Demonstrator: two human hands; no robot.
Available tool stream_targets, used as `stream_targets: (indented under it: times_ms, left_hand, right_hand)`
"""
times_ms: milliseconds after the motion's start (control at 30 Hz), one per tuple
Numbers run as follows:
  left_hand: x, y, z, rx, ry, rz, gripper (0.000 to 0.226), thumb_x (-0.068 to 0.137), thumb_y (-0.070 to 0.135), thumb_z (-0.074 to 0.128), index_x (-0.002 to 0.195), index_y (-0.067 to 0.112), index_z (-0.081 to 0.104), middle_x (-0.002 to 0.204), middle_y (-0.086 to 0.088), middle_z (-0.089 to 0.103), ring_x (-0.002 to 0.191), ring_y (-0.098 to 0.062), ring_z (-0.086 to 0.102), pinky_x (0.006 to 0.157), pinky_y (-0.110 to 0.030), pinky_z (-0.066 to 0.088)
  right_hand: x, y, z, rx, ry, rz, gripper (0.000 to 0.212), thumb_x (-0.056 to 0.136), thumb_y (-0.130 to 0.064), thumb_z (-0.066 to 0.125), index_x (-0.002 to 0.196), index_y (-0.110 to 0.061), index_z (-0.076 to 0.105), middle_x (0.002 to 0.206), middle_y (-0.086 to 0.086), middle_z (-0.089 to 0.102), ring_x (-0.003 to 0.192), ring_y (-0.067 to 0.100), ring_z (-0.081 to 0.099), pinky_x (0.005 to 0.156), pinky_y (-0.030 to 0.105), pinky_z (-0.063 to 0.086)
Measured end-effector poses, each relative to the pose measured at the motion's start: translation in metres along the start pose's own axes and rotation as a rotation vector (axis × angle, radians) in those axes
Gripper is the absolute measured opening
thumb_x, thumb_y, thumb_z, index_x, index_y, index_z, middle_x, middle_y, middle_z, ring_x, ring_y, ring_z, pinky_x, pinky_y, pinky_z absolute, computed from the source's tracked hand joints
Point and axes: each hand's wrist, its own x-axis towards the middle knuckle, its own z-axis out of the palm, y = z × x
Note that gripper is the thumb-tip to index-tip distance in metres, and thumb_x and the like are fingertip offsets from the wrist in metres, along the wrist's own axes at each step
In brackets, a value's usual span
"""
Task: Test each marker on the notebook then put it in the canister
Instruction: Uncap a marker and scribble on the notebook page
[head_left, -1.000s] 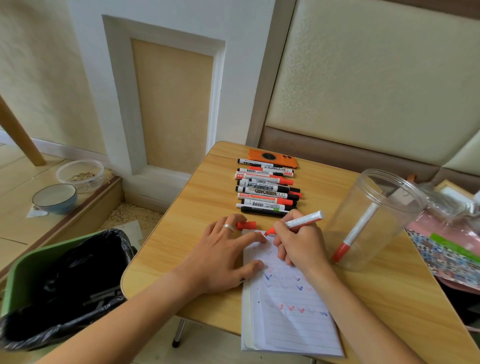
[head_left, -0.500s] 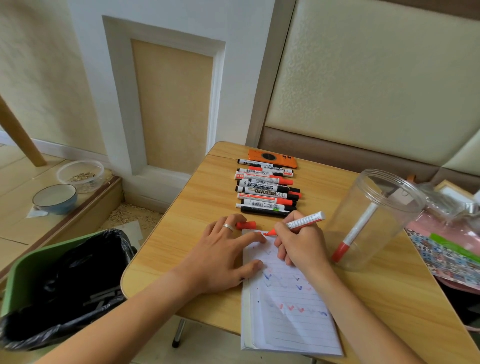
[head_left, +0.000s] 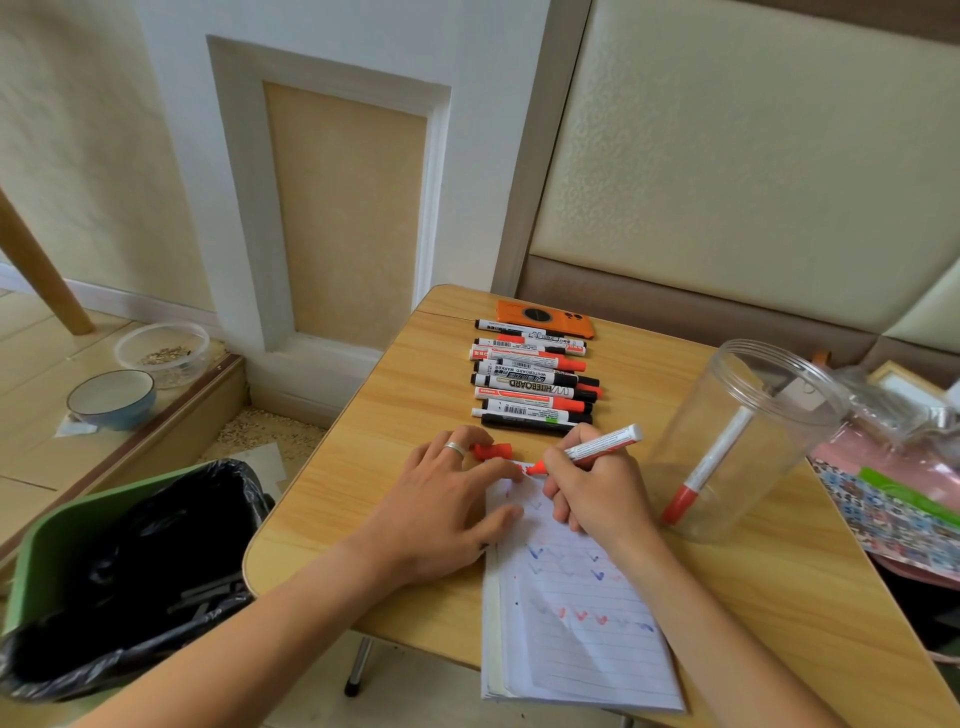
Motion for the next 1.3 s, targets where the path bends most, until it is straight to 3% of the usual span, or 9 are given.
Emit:
stream_targets:
  times_ms: [167, 333, 467, 600, 767, 967, 1133, 1233, 1300]
  left_hand:
    - [0.004, -0.003, 0.004, 0.002, 0.190, -0.078, 0.013, 0.096, 0.032, 0.055, 0.106, 0.031, 0.062, 0.117, 0.007, 0.054, 0.105, -0.015, 0.054, 0.088, -0.035, 0.046]
    - [0.005, -0.005, 0.002, -0.108, 0.301, -0.172, 0.005, 0.095, 0.019, 0.062, 0.092, 0.020, 0.066, 0.096, 0.004, 0.060, 0.087, -0.017, 0.054, 0.074, -0.034, 0.048]
    - [0.006, -0.005, 0.004, -0.189, 0.322, -0.225, 0.012, 0.093, 0.007, 0.058, 0.100, 0.017, 0.056, 0.094, 0.005, 0.054, 0.083, -0.015, 0.048, 0.070, -0.028, 0.039]
    - [0.005, -0.008, 0.006, -0.253, 0.338, -0.275, 0.030, 0.096, -0.002, 0.050, 0.119, 0.016, 0.055, 0.110, 0.004, 0.053, 0.097, -0.010, 0.050, 0.081, -0.017, 0.040]
    - [0.004, -0.004, -0.001, -0.282, 0.357, -0.210, 0.029, 0.097, -0.001, 0.054, 0.119, 0.015, 0.063, 0.113, 0.004, 0.053, 0.094, -0.006, 0.053, 0.081, -0.002, 0.037]
    - [0.002, 0.003, -0.009, -0.321, 0.269, -0.004, 0.029, 0.094, -0.002, 0.056, 0.111, 0.019, 0.064, 0.106, 0.006, 0.054, 0.096, -0.006, 0.055, 0.083, -0.016, 0.045]
    - [0.000, 0.006, -0.011, -0.387, 0.252, 0.051, 0.014, 0.093, 0.021, 0.070, 0.106, 0.022, 0.063, 0.101, 0.008, 0.053, 0.090, -0.014, 0.058, 0.078, -0.028, 0.051]
    - [0.000, 0.005, -0.010, -0.388, 0.290, 0.000, 0.013, 0.093, 0.017, 0.070, 0.103, 0.022, 0.064, 0.099, 0.010, 0.053, 0.088, -0.013, 0.057, 0.076, -0.028, 0.050]
    - [0.000, 0.005, -0.010, -0.369, 0.297, -0.023, 0.012, 0.093, 0.019, 0.068, 0.103, 0.024, 0.063, 0.099, 0.012, 0.053, 0.089, -0.011, 0.056, 0.074, -0.026, 0.049]
  right_hand:
    - [-0.002, 0.000, -0.003, 0.079, 0.003, -0.012, 0.015, 0.099, -0.015, 0.061, 0.087, -0.006, 0.057, 0.064, 0.009, 0.066, 0.044, 0.019, 0.053, 0.039, 0.024, 0.035]
    - [-0.004, -0.003, -0.007, 0.127, -0.044, -0.056, 0.012, 0.100, -0.016, 0.062, 0.092, -0.007, 0.059, 0.069, 0.007, 0.066, 0.048, 0.017, 0.052, 0.040, 0.023, 0.035]
    - [-0.009, -0.004, -0.002, 0.211, -0.070, -0.066, 0.008, 0.097, -0.016, 0.068, 0.089, -0.017, 0.066, 0.072, 0.007, 0.066, 0.051, 0.018, 0.053, 0.042, 0.023, 0.035]
    - [-0.014, -0.003, 0.006, 0.268, -0.072, -0.055, 0.007, 0.097, -0.016, 0.070, 0.091, -0.018, 0.069, 0.077, 0.010, 0.071, 0.049, 0.020, 0.056, 0.042, 0.022, 0.037]
    - [-0.015, -0.003, 0.006, 0.322, -0.117, -0.097, 0.003, 0.098, -0.012, 0.068, 0.100, -0.013, 0.070, 0.083, 0.012, 0.073, 0.052, 0.015, 0.057, 0.042, 0.022, 0.038]
    - [-0.017, -0.003, 0.002, 0.319, -0.240, -0.121, 0.005, 0.099, -0.012, 0.068, 0.102, -0.009, 0.069, 0.081, 0.005, 0.072, 0.051, 0.010, 0.055, 0.046, 0.021, 0.038]
    - [-0.018, -0.004, 0.000, 0.301, -0.304, -0.105, 0.013, 0.099, -0.016, 0.067, 0.107, -0.005, 0.068, 0.080, 0.006, 0.071, 0.053, 0.011, 0.057, 0.046, 0.019, 0.037]
    - [-0.017, -0.007, -0.002, 0.392, -0.241, -0.021, 0.028, 0.102, -0.034, 0.061, 0.110, -0.008, 0.068, 0.073, 0.009, 0.067, 0.053, 0.015, 0.056, 0.048, 0.022, 0.038]
    - [-0.015, -0.005, -0.003, 0.509, -0.119, 0.021, 0.028, 0.101, -0.034, 0.063, 0.110, -0.008, 0.066, 0.069, 0.013, 0.060, 0.051, 0.016, 0.053, 0.047, 0.023, 0.038]
